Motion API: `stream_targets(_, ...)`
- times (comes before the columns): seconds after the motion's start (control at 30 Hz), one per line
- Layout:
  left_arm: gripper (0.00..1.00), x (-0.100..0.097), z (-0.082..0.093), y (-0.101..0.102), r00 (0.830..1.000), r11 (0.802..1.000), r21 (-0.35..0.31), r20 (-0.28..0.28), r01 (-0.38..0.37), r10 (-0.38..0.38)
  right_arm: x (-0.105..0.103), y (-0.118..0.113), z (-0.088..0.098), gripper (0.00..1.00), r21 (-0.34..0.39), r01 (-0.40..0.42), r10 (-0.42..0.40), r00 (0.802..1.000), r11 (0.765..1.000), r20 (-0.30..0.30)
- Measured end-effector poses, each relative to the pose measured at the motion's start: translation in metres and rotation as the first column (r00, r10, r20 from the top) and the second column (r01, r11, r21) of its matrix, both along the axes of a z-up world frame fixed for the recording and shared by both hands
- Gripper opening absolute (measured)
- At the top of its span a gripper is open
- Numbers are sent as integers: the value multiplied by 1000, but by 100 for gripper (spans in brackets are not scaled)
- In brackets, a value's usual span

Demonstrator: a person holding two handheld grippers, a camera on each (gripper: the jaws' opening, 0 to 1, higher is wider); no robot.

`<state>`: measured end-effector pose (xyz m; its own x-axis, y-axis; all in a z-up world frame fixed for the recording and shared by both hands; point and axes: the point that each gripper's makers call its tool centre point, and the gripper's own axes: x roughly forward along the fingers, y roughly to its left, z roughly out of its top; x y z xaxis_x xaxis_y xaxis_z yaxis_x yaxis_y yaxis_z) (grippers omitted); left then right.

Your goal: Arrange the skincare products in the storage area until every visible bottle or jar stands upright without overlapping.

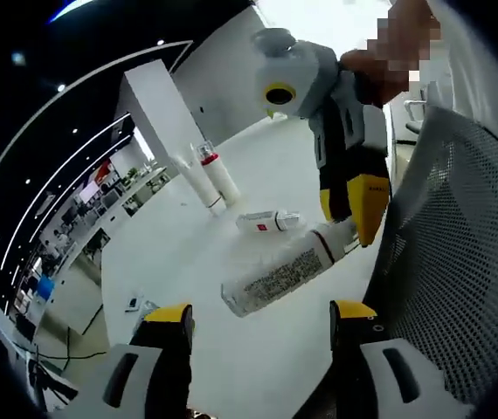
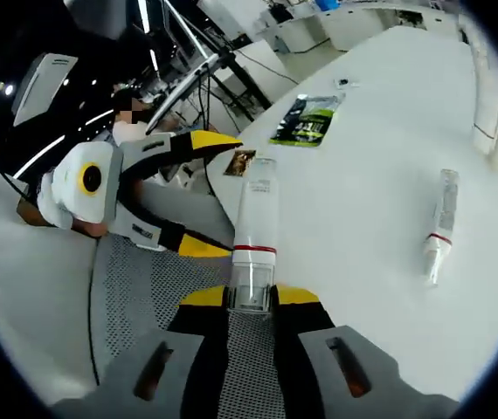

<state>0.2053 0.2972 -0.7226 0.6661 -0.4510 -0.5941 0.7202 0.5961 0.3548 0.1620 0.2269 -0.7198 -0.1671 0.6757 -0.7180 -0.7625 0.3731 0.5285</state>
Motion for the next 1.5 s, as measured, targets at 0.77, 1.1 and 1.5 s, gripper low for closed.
stream_targets(0.77, 27, -18, -1, -7, 981, 962, 196, 4, 188, -193, -28, 5, 51, 18, 19, -129, 125, 899, 991, -419)
stream_targets(1.1, 26, -18, -3, -7, 972, 934, 283, 26, 217, -234, -20, 10, 52, 17, -27, -91, 67, 875, 996, -480)
stream_targets(1.5, 23, -25, -9, -12, 978, 970, 137, -86, 199, -189, -5, 23, 64, 21, 91, -92, 121, 910, 992, -396)
